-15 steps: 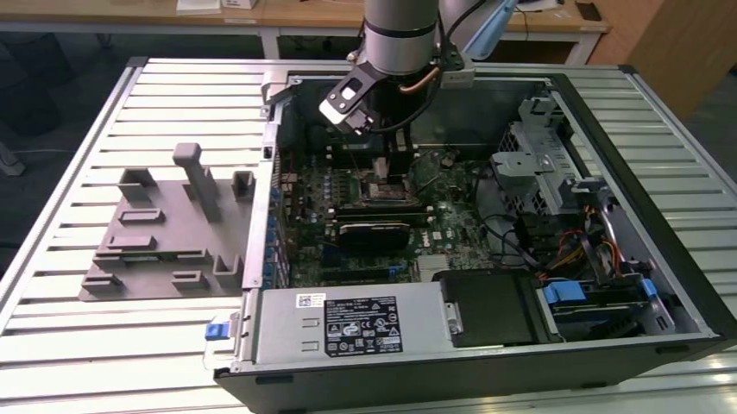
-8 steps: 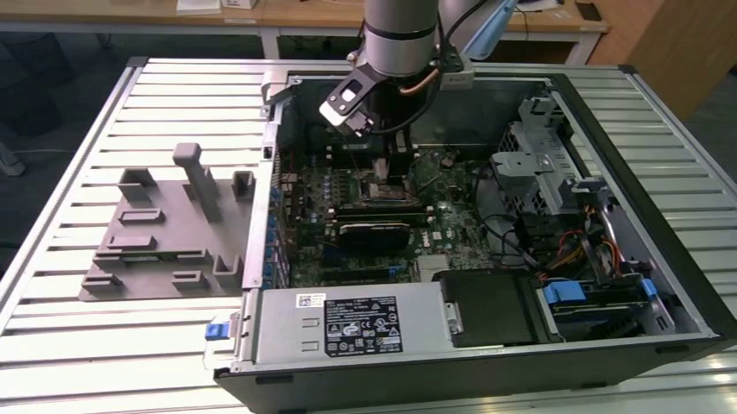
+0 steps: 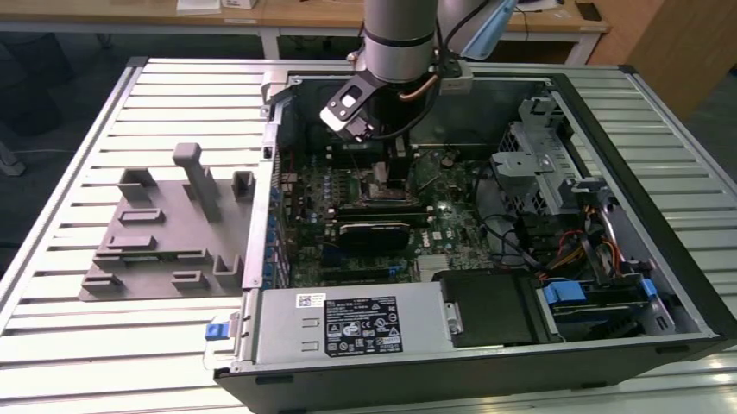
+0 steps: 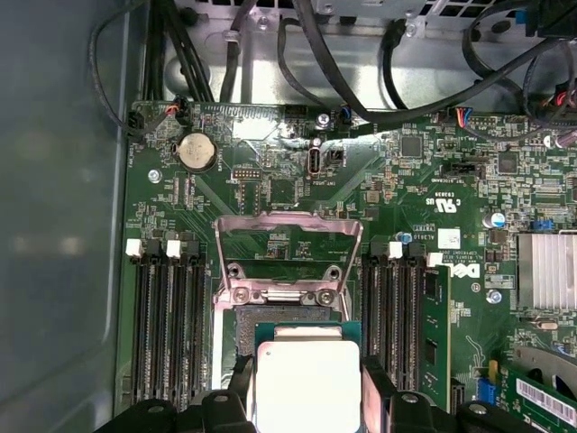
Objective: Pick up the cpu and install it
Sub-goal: 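Place the cpu into insertion slot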
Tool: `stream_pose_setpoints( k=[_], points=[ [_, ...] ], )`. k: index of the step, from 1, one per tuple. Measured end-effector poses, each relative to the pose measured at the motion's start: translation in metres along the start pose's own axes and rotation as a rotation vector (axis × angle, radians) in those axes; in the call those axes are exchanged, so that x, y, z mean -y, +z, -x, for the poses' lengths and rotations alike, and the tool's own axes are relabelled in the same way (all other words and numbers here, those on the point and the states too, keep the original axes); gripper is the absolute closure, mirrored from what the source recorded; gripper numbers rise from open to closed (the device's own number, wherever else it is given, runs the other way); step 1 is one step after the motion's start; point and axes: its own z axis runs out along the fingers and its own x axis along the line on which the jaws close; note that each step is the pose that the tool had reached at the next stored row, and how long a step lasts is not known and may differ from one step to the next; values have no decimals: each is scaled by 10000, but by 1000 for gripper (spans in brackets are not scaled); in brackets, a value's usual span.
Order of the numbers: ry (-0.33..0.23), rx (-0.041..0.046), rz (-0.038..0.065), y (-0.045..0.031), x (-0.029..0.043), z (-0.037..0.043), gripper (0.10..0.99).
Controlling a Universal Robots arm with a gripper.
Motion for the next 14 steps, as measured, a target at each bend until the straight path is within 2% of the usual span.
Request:
stream_pose_setpoints(
  k=[14],
  points=[
    [-30,-31,3,60,3,-2,541]
  ],
)
